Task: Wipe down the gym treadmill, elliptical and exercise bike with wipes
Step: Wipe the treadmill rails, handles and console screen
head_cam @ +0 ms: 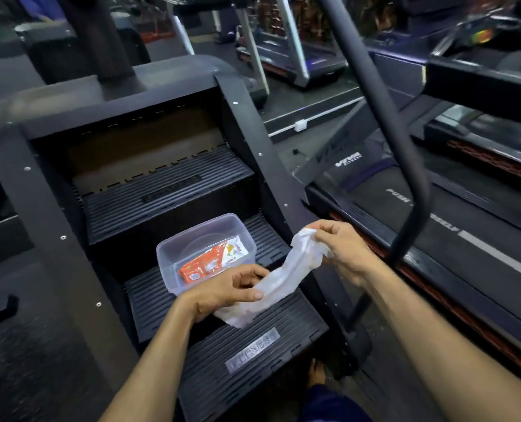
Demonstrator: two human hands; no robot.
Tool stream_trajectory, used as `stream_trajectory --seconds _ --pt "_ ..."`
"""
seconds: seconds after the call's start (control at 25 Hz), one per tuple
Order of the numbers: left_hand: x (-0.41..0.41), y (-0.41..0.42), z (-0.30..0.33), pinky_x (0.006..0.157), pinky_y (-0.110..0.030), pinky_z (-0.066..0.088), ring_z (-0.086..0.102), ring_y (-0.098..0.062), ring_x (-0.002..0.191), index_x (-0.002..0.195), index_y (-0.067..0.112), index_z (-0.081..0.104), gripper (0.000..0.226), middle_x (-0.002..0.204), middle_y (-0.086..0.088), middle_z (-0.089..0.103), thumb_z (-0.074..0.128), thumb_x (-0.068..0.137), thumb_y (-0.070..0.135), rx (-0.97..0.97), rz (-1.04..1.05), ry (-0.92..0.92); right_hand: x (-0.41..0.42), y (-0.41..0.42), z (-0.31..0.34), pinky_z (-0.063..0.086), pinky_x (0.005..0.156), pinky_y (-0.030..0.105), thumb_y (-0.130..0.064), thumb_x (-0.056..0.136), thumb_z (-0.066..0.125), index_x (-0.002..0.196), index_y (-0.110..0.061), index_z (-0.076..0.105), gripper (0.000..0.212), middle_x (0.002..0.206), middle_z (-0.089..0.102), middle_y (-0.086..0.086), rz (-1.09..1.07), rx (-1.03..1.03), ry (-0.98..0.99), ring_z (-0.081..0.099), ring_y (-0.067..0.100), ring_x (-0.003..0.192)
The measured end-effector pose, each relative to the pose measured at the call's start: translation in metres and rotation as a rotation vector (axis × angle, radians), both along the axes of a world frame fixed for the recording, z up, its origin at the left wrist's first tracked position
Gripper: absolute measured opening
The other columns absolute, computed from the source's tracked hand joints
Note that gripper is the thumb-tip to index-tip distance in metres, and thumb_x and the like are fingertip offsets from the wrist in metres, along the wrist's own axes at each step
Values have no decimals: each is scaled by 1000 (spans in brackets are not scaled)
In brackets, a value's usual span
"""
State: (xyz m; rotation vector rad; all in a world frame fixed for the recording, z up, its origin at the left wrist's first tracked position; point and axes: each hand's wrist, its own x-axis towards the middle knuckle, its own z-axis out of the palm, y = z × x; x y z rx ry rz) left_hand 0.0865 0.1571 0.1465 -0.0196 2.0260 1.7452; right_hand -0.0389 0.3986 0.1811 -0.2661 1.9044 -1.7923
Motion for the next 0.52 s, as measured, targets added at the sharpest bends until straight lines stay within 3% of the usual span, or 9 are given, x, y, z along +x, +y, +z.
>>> stream_trajectory --seconds 0.12,0.2,0.28,0.4,0.52 --pt "-16 43 -2 99 -30 47 62 -14 111 137 28 59 44 124 -12 64 69 94 34 -20 -112 16 18 33 8 52 69 29 2 92 55 100 -3 72 20 93 73 10 38 75 77 65 17 82" --pt "-24 78 -4 111 -39 43 56 -12 129 140 30 55 50 135 0 63 71 92 32 24 -144 81 30 58 11 53 75 29 -4 92 60 96 -12 75 17 92 75 4 71 138 142 66 13 82" --pt "-30 118 -4 113 -45 43 54 -19 134 140 27 56 49 139 -2 61 71 93 28 96 -112 146 40 89 14 53 78 31 -10 91 63 93 -18 75 15 92 76 4 77 176 181 68 12 83" --pt "-41 177 -4 105 -52 49 64 -29 113 124 14 67 30 121 -18 68 70 95 21 188 -46 168 48 143 18 53 76 31 -13 93 66 92 -19 75 11 89 76 2 13 192 204 67 11 81" --pt "-58 236 4 90 -50 47 61 -27 95 107 12 75 21 100 -14 69 73 91 26 251 61 182 54 214 23 48 59 30 -17 94 70 90 -14 74 6 74 70 7 -118 167 146 59 17 62"
